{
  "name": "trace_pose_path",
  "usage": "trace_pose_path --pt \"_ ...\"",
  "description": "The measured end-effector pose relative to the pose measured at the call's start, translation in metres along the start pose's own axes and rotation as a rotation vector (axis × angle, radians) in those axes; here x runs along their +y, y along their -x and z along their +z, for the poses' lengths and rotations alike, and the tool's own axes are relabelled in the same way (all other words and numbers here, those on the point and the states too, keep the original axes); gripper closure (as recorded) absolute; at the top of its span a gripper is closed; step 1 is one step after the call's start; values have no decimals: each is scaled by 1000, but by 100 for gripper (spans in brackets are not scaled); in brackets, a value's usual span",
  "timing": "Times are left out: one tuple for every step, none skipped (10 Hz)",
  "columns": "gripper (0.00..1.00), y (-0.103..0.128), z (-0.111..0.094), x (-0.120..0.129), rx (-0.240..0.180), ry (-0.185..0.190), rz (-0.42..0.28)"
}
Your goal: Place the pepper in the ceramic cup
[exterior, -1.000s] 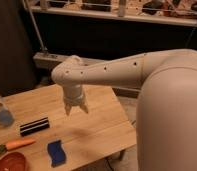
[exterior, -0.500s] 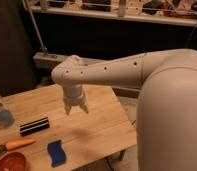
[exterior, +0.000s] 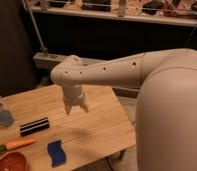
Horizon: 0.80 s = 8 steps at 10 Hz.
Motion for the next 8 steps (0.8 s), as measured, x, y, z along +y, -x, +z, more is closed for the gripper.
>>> trace_pose_path --pt "35 2 -1 4 -7 -18 -75" --pt "35 5 -1 8 -14 -50 -187" --pt "35 8 -2 14 -22 -77 -291" --pt "35 10 -3 17 -28 -93 -362" --pt "35 14 -5 27 -41 -109 -489" --pt "35 15 -5 34 -47 -116 -567" --pt "35 17 -6 47 -54 -120 -685" --pt "35 16 -6 61 -51 -119 -787"
